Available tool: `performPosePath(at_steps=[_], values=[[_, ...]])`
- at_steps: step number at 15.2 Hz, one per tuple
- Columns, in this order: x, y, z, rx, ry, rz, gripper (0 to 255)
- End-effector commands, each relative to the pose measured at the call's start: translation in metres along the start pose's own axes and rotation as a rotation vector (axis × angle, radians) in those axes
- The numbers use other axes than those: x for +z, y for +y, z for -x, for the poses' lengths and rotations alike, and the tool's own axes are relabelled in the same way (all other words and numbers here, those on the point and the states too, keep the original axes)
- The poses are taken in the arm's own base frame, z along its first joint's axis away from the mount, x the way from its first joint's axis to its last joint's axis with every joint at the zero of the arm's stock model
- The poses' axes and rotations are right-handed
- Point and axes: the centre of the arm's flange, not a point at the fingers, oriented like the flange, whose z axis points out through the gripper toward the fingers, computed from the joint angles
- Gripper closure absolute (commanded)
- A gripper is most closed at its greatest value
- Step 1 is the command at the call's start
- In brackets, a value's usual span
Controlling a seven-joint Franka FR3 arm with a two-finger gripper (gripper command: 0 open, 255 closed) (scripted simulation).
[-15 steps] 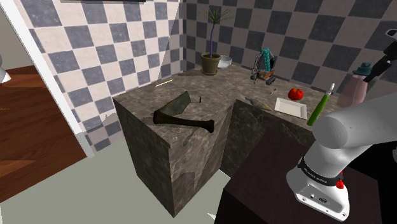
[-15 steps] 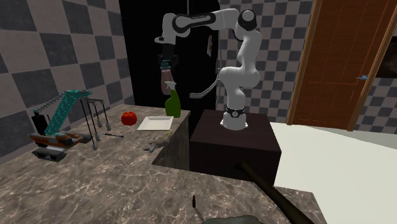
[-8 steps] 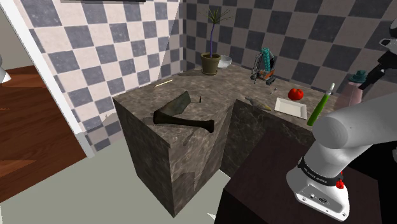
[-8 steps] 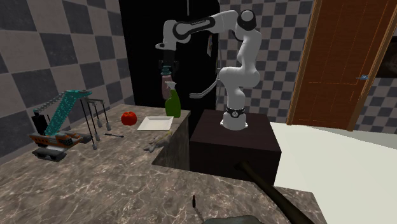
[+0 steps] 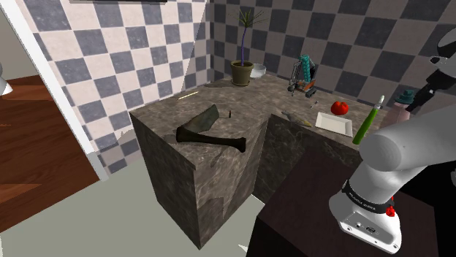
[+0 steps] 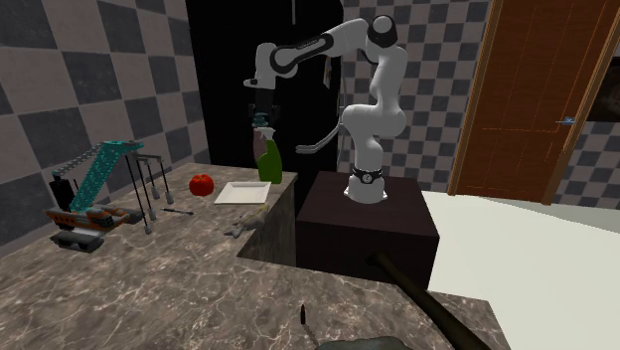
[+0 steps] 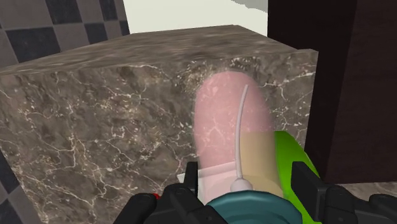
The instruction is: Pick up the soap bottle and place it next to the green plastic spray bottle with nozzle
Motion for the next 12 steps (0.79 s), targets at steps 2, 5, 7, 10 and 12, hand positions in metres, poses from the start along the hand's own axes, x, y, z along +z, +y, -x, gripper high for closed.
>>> performPosePath(at_steps=[2,5,7,10,12], values=[[0.015,-0.001,0.003,0.0,0.0,0.001,255],[0.031,-0.001,0.007,0.0,0.0,0.001,255],[0.045,-0.001,0.01,0.0,0.0,0.001,255],[0.045,-0.001,0.01,0.0,0.0,0.001,255],[0.045,-0.001,0.01,0.0,0.0,0.001,255]])
